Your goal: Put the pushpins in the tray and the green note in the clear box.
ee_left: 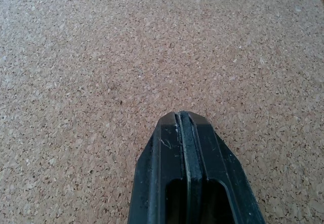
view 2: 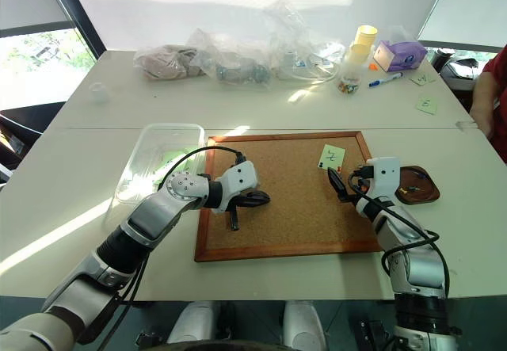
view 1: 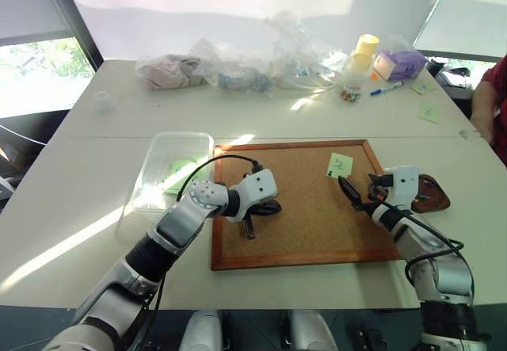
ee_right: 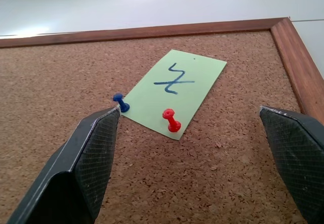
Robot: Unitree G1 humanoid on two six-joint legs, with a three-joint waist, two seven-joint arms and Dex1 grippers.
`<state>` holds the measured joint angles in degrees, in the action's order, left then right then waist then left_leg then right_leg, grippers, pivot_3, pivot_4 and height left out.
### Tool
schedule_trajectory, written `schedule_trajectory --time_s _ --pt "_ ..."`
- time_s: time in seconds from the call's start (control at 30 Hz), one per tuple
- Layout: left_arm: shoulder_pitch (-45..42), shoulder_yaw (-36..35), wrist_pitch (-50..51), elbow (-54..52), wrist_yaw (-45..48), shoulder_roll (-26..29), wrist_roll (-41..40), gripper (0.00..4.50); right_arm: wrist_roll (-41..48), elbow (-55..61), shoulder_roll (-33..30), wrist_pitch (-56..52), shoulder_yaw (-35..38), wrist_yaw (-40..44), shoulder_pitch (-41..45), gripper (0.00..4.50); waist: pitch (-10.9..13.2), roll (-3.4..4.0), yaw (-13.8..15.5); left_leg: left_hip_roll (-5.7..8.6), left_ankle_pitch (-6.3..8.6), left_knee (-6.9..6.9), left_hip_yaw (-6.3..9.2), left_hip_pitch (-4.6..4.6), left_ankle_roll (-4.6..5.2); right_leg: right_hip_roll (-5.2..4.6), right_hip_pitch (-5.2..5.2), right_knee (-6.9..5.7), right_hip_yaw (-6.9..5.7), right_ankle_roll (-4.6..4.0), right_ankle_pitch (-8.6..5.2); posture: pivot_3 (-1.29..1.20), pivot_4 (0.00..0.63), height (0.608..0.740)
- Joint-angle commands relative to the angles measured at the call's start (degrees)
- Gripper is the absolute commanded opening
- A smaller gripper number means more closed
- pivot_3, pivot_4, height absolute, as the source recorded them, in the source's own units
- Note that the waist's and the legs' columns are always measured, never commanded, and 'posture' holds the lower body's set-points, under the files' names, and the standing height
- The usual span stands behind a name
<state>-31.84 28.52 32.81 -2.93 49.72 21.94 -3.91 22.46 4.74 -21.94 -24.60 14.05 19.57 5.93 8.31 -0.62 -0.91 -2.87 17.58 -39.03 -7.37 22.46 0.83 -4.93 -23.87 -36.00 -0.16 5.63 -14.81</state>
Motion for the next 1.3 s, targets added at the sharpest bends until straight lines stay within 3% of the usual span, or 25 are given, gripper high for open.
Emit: schedule_trajectory --time_s 0.03,0.1,0.33,1.3 --pt "1.55 1.86 1.58 3.28 -0.16 1.07 2.45 0.0 -0.63 0.11 -0.18 1.65 0.16 0.6 1.24 4.21 0.0 0.0 -0.01 0.0 0.0 0.0 0.0 0.0 0.0 0.04 0.0 0.0 0.0 0.0 0.0 0.0 0.15 0.737" --pt "1.59 1.84 1.62 3.23 -0.21 1.05 2.45 0.0 -1.17 -0.59 -0.18 1.85 -0.34 0.81 1.66 3.65 0.0 0.0 -0.04 0.0 0.0 0.0 0.0 0.0 0.0 0.07 0.0 0.0 0.0 0.0 0.0 0.0 0.15 0.737" --pt "1.73 1.89 1.74 3.0 -0.32 1.02 2.5 0.0 -2.22 -2.54 0.31 2.59 -1.25 1.13 2.91 0.09 0.0 0.0 -0.02 -0.01 0.0 0.0 0.0 0.0 0.0 0.1 0.0 0.0 0.0 0.0 0.0 0.0 0.15 0.737" --pt "0.82 3.1 3.18 3.58 0.28 2.29 3.45 0.0 -2.46 0.18 1.49 10.74 1.4 -1.47 -0.95 0.04 -0.01 0.0 -0.08 -0.03 0.0 0.05 0.0 -0.04 0.0 0.12 0.01 -0.01 0.0 0.0 0.0 0.0 0.15 0.737"
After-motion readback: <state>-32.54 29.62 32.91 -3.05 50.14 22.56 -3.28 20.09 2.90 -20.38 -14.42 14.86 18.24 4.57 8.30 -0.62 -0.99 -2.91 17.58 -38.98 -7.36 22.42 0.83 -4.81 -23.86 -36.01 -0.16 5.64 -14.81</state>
